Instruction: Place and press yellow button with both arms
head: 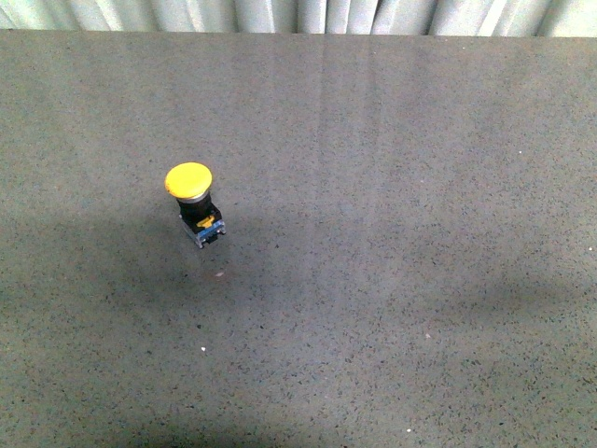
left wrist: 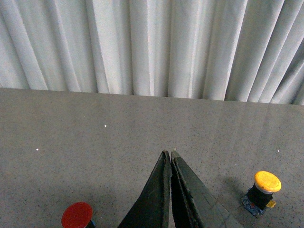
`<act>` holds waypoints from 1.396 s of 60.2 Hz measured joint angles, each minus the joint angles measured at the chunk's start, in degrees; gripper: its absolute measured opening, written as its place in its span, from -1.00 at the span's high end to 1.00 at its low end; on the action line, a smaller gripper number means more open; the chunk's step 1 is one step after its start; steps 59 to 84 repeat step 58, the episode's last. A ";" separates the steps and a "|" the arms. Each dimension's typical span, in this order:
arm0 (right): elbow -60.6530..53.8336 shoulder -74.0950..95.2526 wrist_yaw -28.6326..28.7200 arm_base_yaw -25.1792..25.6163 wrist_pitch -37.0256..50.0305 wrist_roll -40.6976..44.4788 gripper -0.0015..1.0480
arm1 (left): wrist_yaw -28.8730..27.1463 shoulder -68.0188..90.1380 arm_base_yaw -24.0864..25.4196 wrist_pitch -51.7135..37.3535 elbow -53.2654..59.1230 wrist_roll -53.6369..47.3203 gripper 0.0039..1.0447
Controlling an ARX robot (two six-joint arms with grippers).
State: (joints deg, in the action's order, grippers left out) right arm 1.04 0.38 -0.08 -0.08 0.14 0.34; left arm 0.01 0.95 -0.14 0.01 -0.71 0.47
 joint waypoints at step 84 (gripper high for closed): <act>0.00 -0.04 0.00 0.00 0.00 -0.13 -0.82 | 0.00 0.00 0.00 0.00 0.00 -0.09 -0.83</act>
